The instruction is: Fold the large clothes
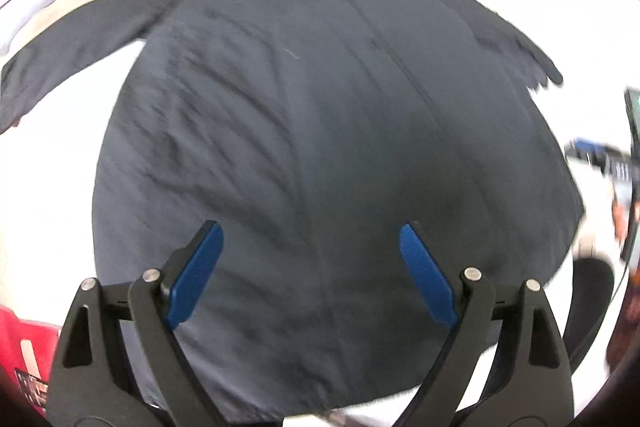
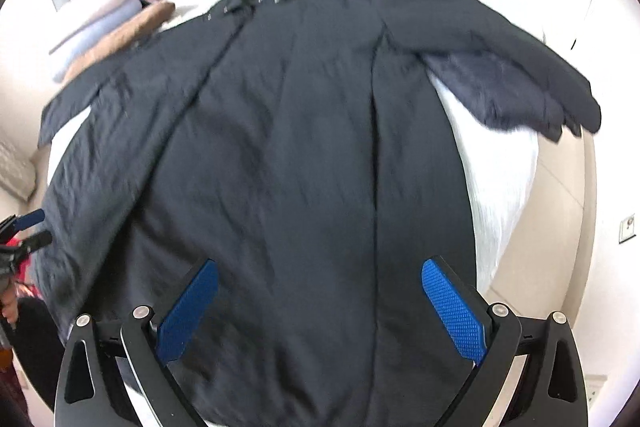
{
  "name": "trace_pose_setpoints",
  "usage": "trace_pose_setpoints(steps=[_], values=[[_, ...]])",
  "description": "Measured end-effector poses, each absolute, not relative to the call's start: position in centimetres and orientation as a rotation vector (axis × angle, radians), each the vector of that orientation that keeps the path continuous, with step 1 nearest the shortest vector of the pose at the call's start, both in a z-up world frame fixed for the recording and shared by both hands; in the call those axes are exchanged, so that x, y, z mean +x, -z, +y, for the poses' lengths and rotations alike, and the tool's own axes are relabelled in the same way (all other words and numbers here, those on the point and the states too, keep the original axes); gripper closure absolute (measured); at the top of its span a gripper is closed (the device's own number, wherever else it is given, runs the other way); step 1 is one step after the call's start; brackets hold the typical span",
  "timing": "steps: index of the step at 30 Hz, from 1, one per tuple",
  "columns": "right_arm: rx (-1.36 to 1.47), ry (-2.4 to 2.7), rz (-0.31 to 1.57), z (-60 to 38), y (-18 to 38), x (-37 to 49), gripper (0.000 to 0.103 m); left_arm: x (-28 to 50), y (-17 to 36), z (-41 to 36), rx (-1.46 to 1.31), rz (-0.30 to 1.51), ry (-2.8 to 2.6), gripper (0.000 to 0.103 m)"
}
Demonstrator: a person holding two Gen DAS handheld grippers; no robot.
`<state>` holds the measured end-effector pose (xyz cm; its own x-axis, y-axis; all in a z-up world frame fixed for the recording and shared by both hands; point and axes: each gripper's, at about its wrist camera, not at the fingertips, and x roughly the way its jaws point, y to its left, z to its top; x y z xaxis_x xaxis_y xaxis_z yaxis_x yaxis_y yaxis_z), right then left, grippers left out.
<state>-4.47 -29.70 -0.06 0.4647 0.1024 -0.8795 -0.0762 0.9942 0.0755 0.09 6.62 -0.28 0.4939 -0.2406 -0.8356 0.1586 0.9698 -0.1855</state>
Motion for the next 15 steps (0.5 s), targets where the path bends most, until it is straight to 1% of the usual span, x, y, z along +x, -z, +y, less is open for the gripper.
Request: trace_pose_setpoints(steps=[9,13,15], values=[[0.056,-0.165,1.036,-25.9,-2.1,0.8,0.0,7.3,-3.7,11.6,-0.311,0.941,-0.016,0.013],[0.049,-0.156,1.01,-25.8,-2.6,2.8,0.0,9.6,-4.7,11.0,-0.342,0.91,-0.035,0.013],[0.087,-0.13,0.993,-27.2,-2.8,4.4,0.0,10.9,-4.6,10.1,-0.345,0.911,-0.039,0.013]])
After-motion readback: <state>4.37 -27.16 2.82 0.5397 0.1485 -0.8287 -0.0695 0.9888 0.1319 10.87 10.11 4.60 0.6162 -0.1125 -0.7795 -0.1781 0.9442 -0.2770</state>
